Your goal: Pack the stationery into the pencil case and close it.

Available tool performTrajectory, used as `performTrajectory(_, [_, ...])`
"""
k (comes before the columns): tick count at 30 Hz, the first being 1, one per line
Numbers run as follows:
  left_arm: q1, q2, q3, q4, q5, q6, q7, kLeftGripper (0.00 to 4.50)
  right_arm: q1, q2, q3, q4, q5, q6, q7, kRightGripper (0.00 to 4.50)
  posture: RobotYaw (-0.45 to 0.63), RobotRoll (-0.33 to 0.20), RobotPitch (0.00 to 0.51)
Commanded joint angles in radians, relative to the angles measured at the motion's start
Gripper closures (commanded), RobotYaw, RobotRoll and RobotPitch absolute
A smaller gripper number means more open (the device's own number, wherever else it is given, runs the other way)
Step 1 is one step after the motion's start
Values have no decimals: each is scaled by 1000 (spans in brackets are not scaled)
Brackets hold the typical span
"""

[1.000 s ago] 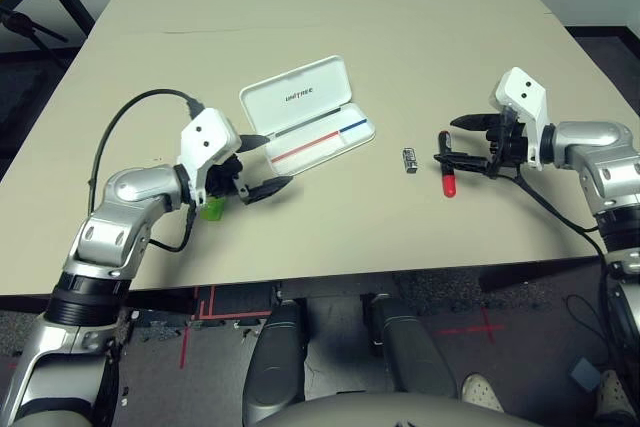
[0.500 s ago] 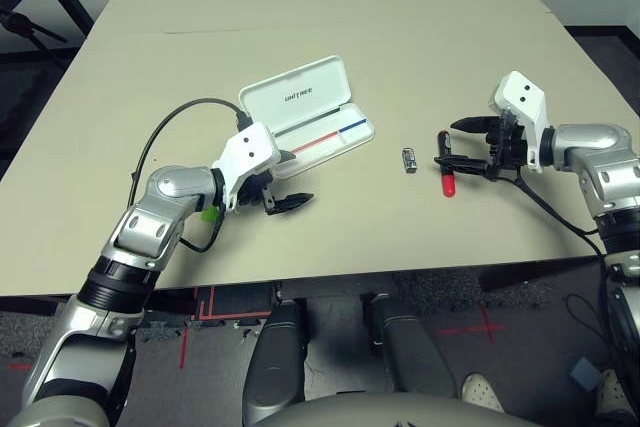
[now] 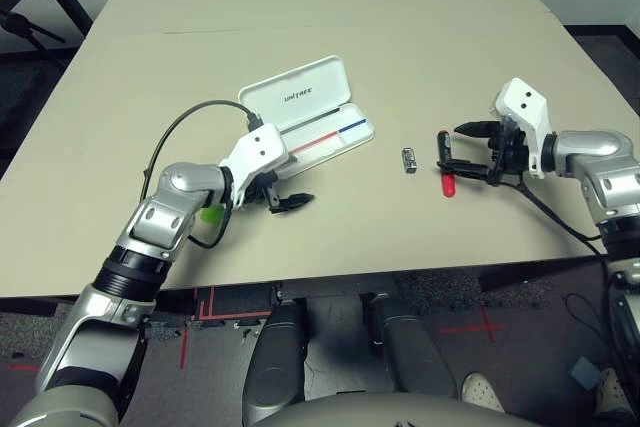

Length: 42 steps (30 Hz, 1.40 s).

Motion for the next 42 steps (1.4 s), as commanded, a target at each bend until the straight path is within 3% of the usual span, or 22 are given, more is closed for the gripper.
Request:
performTrajectory(1, [1, 0, -26, 15, 19, 14, -22, 1750, 21, -13, -19, -20, 3, -2, -9, 0, -68, 0, 185])
performTrajectory(8, [-8, 8, -32, 32, 37, -10, -39, 4482, 31, -12, -20, -31, 5, -2, -19, 0, -69, 0, 189])
performTrajectory(29, [35, 109, 21, -66, -3, -204, -230, 4482, 9, 28, 13, 13, -15, -37, -24, 0, -31, 0, 190])
performTrajectory(42, [83, 120, 30, -90, -17, -245, -269, 4482, -12, 39, 20, 54, -34, -68, -13, 0, -24, 0, 187])
